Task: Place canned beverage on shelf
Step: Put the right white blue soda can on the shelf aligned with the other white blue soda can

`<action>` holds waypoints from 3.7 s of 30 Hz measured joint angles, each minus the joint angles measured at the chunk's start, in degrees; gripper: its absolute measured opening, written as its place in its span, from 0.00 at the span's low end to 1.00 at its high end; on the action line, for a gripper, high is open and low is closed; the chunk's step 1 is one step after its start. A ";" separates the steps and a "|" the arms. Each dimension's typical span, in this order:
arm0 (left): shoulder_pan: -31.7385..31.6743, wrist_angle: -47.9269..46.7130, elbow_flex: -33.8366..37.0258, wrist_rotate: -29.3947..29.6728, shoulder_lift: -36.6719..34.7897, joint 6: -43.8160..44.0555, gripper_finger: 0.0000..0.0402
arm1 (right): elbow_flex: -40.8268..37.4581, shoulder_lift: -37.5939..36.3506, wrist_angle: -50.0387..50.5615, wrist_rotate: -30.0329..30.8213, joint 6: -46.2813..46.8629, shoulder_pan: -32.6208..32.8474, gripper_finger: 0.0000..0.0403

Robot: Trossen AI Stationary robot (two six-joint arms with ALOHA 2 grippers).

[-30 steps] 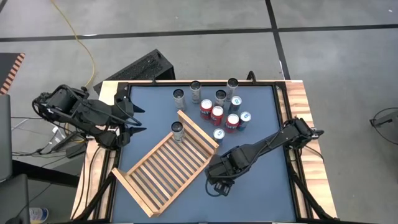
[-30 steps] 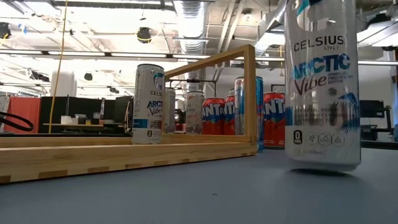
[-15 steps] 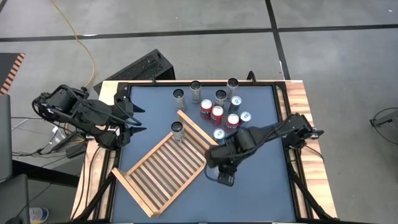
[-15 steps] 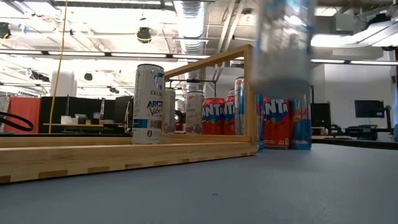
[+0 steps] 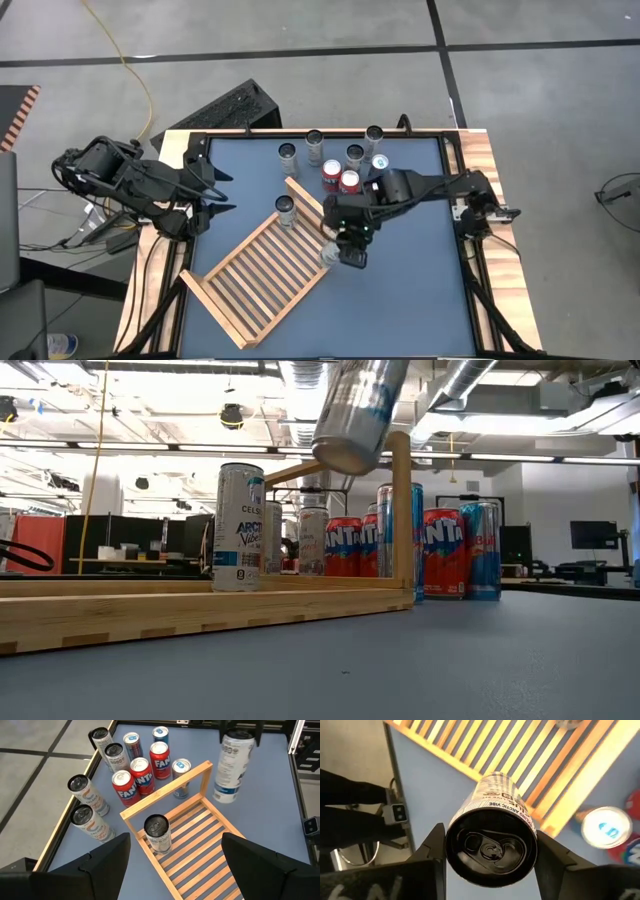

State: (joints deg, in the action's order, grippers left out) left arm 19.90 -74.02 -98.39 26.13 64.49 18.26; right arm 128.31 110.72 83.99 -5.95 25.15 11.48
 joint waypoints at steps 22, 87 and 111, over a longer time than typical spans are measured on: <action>0.00 0.26 0.00 1.48 0.02 2.26 0.75 | 0.00 0.90 -14.52 1.57 -37.38 -6.51 0.43; 0.00 0.44 0.00 7.54 0.02 15.43 0.75 | -1.11 12.46 -8.42 7.41 -76.24 -5.15 0.43; 0.00 0.39 0.00 7.52 0.02 13.92 0.75 | -0.94 14.71 -5.29 7.49 -76.64 -4.41 0.43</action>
State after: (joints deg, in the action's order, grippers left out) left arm 19.90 -73.63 -98.39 33.65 64.51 32.19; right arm 127.37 125.43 78.70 1.54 -51.48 7.07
